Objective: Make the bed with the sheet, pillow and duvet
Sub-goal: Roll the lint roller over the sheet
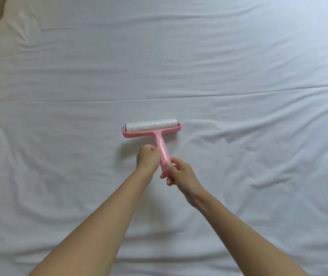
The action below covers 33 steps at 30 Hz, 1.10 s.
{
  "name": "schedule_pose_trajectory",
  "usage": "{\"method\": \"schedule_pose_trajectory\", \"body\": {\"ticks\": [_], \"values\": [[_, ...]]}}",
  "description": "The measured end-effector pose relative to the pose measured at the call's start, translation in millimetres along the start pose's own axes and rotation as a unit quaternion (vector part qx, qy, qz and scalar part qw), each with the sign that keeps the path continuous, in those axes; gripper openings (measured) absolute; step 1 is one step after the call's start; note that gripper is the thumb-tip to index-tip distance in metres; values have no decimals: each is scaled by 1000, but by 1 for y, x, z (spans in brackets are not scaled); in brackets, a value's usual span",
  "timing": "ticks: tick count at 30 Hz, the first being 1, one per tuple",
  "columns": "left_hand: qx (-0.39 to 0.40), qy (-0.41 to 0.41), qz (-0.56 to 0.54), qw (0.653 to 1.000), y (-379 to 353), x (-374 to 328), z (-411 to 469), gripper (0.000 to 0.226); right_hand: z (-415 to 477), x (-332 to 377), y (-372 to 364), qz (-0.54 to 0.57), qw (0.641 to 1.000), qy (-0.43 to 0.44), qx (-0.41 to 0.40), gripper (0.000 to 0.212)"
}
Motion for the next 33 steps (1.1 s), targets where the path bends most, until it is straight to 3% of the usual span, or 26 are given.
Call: {"method": "schedule_pose_trajectory", "body": {"ticks": [6, 12, 21, 26, 33], "values": [[53, -9, 33, 998, 49, 1, 37, 24, 17, 17, -55, 31, 997, -45, -46, 19], [86, -17, 40, 995, 47, -21, 74, 25, 49, 35, -55, 31, 992, -73, -100, 15], [70, -59, 54, 994, 34, -87, 147, 32, 136, 80, -30, 3, 992, -59, -114, 21], [47, -88, 80, 992, 24, -129, 188, 20, 189, 109, -11, -20, 993, -29, -108, 23], [21, -92, 87, 992, 9, -183, 256, 32, 263, 150, 15, -33, 994, 0, -105, 26]]}}
Point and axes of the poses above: each hand's wrist, its own z-axis towards the middle knuckle, its own y-axis out of the back of the hand, x = y × z, the point moved 4 cm from there along z, towards the middle knuckle, and after that the axes turned 15 degrees about -z, right-handed, at the moved point
